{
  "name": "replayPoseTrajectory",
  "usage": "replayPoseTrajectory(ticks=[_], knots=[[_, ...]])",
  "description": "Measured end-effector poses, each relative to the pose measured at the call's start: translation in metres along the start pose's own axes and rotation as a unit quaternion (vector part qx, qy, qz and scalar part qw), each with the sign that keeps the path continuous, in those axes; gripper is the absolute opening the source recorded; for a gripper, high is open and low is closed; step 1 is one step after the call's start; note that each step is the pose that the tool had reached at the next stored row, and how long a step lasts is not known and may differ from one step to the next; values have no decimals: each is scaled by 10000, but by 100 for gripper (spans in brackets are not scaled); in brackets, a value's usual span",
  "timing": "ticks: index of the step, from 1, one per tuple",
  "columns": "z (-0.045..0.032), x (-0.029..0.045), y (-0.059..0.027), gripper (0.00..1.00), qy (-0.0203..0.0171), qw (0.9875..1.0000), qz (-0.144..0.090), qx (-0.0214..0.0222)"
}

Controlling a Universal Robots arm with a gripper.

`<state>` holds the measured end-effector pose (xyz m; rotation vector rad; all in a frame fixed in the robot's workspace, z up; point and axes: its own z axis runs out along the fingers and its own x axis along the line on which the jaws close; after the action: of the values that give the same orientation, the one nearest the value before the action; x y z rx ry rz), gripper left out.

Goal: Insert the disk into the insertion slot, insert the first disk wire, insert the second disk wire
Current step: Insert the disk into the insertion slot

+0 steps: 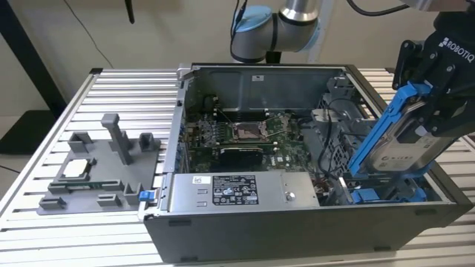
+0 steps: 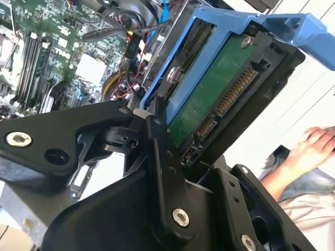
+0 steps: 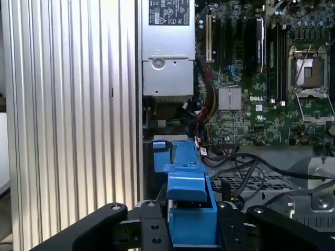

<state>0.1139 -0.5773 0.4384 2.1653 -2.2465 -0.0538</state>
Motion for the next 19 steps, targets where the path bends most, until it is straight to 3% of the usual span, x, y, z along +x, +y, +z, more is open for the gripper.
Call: replayPoseTrajectory(ticks=[11,19], knots=[[199,1,-19,0,38,9999,-144,0],[279,-28,-62,0,41,9998,-200,0]])
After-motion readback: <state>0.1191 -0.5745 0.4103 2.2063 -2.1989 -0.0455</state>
